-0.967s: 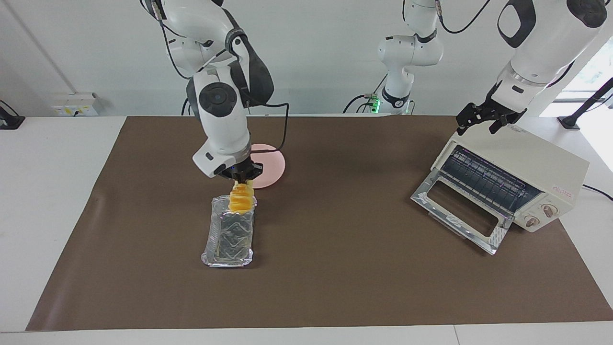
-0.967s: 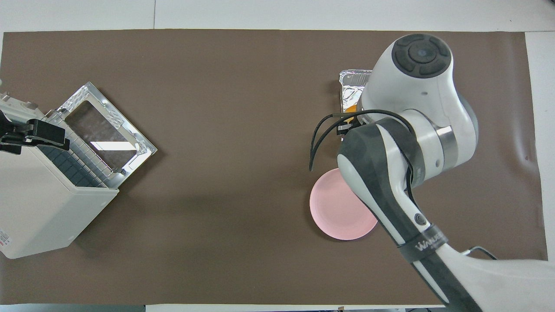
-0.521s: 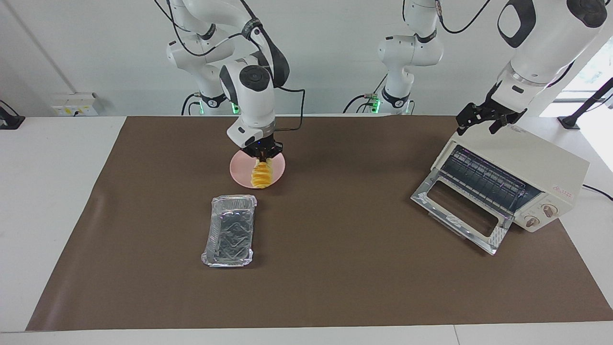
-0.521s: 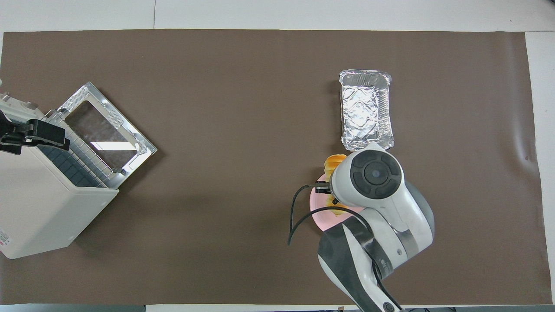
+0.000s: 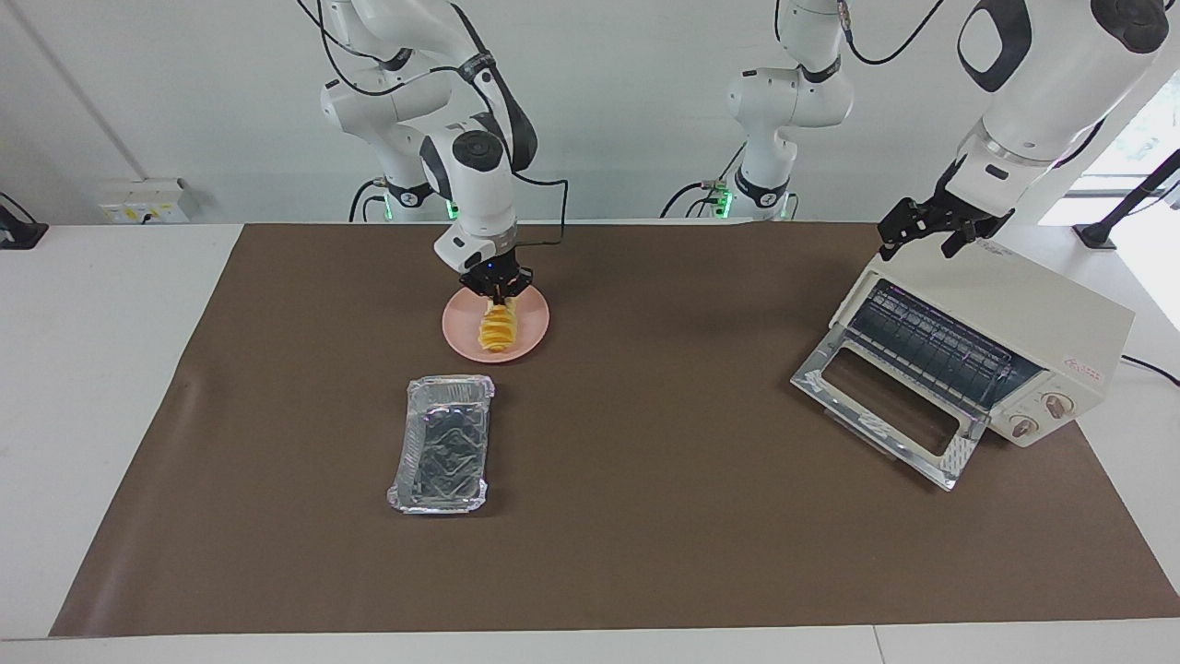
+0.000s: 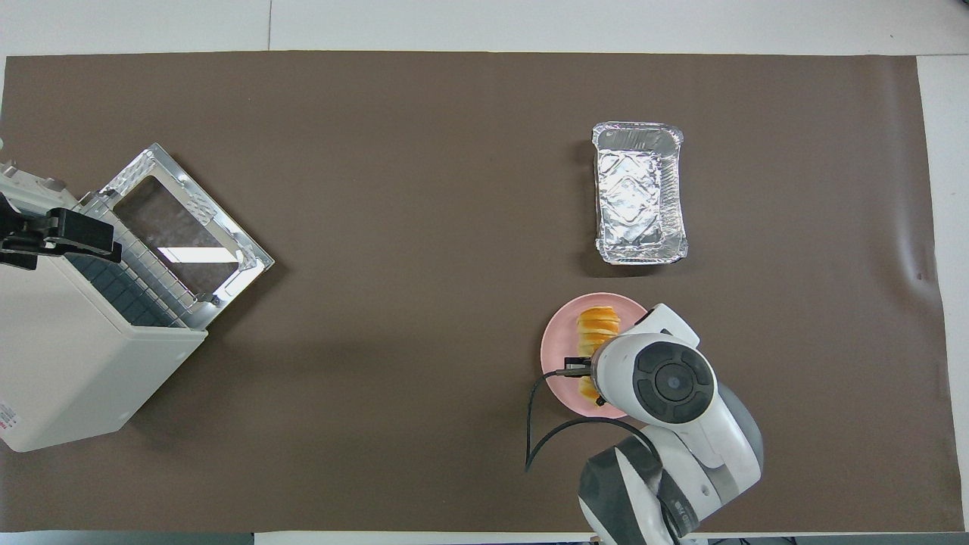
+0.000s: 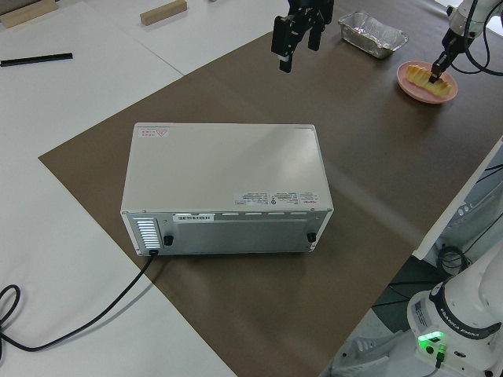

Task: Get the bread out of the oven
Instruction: 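Open the right gripper to release the bread on the plate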

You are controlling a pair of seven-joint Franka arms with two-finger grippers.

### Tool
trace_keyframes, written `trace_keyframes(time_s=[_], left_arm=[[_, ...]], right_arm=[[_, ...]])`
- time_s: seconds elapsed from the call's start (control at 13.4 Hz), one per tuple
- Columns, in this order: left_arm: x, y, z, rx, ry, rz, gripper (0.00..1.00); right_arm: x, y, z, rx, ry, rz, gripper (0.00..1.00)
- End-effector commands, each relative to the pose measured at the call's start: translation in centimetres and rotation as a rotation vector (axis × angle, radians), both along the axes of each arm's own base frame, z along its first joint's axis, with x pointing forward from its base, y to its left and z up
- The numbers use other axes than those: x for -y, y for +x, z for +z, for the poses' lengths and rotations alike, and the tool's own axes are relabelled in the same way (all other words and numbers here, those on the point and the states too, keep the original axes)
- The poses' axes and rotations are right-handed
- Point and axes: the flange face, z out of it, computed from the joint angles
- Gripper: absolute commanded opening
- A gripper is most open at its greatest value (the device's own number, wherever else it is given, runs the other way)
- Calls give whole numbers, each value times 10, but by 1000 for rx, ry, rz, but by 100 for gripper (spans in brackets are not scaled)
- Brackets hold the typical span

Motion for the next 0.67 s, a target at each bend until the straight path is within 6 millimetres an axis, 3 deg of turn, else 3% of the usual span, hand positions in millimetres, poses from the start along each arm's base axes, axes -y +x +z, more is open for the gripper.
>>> trace_keyframes(time_s=[0.0, 0.07, 0.15, 0.37, 0.6], left_arm=[[-3, -2, 4, 0, 17, -1, 100], [-3, -2, 5, 2, 16, -1, 100], [-3, -2, 4, 0, 17, -1, 100], [-3, -2, 4, 0, 17, -1, 100], [-3, -2, 5, 2, 16, -1, 100]], right_arm=[[3, -3, 2, 21, 16, -11, 0], [3, -3, 2, 22, 15, -6, 64], [2, -1, 3, 23, 16, -15, 100], [-3, 12, 16, 7, 8, -9, 100], [-7, 42, 73, -26, -12, -22, 100]])
